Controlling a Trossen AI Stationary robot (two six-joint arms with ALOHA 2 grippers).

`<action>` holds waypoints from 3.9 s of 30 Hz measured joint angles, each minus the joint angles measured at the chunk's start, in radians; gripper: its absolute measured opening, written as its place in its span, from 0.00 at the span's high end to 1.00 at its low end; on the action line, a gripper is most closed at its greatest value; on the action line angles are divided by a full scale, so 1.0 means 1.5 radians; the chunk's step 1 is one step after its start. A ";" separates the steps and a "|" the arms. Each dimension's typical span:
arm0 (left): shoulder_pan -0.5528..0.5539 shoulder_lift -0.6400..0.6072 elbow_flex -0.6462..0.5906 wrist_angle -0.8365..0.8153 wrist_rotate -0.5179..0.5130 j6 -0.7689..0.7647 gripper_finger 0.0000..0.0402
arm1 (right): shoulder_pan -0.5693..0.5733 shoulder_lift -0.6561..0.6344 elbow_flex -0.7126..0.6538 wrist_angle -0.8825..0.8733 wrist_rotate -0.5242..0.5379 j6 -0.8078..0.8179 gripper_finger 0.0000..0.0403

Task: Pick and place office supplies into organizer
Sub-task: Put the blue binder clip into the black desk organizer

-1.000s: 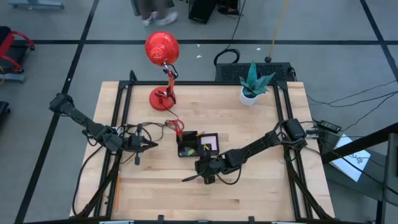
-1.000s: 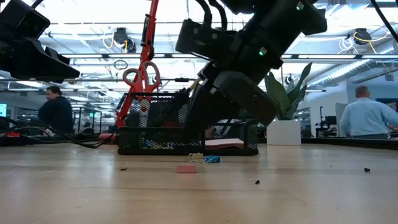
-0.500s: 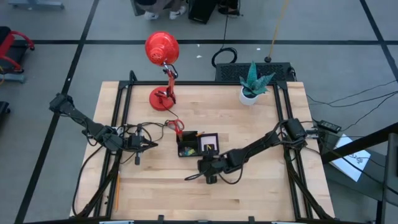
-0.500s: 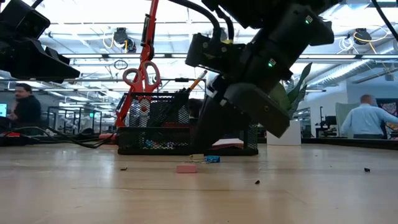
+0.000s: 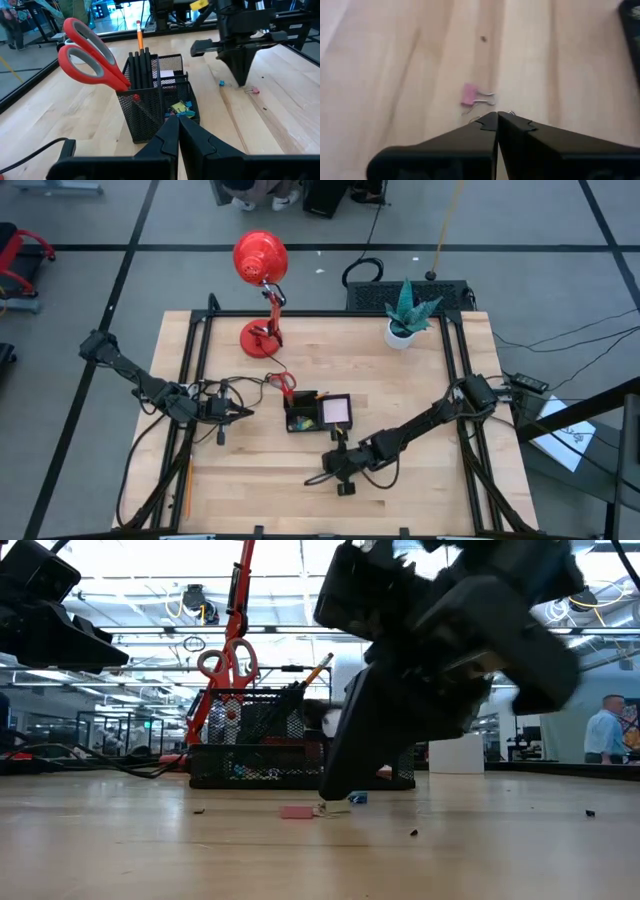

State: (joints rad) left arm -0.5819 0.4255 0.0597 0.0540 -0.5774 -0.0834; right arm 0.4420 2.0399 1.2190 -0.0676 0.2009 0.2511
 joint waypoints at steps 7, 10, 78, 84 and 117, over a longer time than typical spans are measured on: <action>0.000 0.000 0.000 0.000 0.000 -0.006 0.95 | 0.013 -0.003 -0.002 0.041 -0.005 -0.042 1.00; 0.000 0.000 0.000 0.001 0.000 -0.006 0.95 | 0.013 -0.022 -0.003 0.036 -0.012 -0.068 1.00; 0.000 0.001 -0.001 -0.003 0.000 -0.008 0.95 | -0.014 -0.062 -0.038 -0.047 0.106 0.001 1.00; 0.000 0.001 -0.001 -0.005 0.000 -0.006 0.95 | -0.015 -0.062 -0.072 0.010 0.069 0.017 1.00; 0.000 0.001 -0.001 -0.004 0.000 -0.012 0.95 | 0.050 -0.063 -0.075 0.153 0.140 -0.073 1.00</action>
State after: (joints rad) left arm -0.5819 0.4274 0.0589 0.0486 -0.5776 -0.1009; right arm 0.5178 1.9451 1.1062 0.1614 0.4114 0.1414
